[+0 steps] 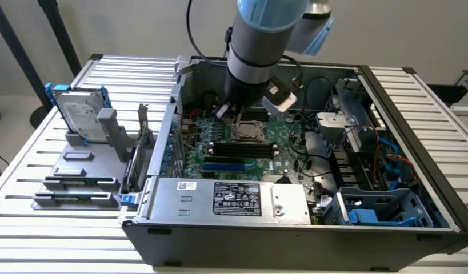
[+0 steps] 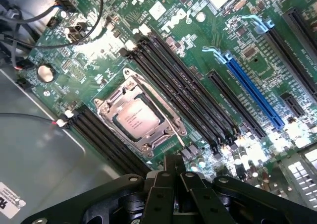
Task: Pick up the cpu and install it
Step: 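Install the second cpu locking lever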
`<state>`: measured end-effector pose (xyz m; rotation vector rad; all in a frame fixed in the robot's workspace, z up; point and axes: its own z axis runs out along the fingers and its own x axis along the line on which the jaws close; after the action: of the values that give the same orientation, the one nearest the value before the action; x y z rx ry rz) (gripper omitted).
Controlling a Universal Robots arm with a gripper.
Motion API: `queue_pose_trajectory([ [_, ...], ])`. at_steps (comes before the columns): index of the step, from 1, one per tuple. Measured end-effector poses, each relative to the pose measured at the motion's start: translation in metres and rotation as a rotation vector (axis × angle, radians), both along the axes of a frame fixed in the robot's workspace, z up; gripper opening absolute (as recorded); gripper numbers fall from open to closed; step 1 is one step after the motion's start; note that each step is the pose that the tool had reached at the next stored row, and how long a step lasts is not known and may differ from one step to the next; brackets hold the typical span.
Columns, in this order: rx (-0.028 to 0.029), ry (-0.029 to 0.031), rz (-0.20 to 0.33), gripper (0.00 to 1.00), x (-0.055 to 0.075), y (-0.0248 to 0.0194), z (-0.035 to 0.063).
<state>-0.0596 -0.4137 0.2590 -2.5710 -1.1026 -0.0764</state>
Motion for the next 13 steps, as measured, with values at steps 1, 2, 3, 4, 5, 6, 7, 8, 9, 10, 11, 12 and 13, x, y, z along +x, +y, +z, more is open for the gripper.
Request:
queue_pose_trajectory([
  [1, -0.0003, 0.0016, 0.0, 0.11, 0.0, -0.0027, 0.0001],
  [2, 0.0, 0.0023, -0.001, 0.11, 0.0, -0.0058, 0.0],
  [3, 0.0, 0.0025, -0.002, 0.11, 0.0, -0.0089, -0.0001],
  [4, -0.0001, 0.0025, -0.003, 0.11, 0.0, -0.0116, -0.0005],
  [5, 0.0, 0.0025, -0.005, 0.11, 0.0, -0.014, -0.0013],
  [6, 0.0001, 0.0024, -0.007, 0.11, 0.0, -0.0151, -0.0028],
  [7, 0.0003, 0.002, -0.009, 0.11, 0.0, -0.0153, -0.0047],
  [8, 0.0001, 0.0015, -0.011, 0.11, 0.0, -0.0154, -0.0065],
  [9, 0.0001, 0.0009, -0.013, 0.11, 0.0, -0.0154, -0.0082],
  [10, 0.0002, 0.0002, -0.014, 0.11, 0.0, -0.0154, -0.01],
  [11, 0.0001, -0.0006, -0.015, 0.11, 0.0, -0.0154, -0.0118],
  [12, 0.0001, -0.0014, -0.016, 0.11, 0.0, -0.0154, -0.0136],
  [13, 0.0, -0.0023, -0.016, 0.11, 0.0, -0.0154, -0.0154],
])
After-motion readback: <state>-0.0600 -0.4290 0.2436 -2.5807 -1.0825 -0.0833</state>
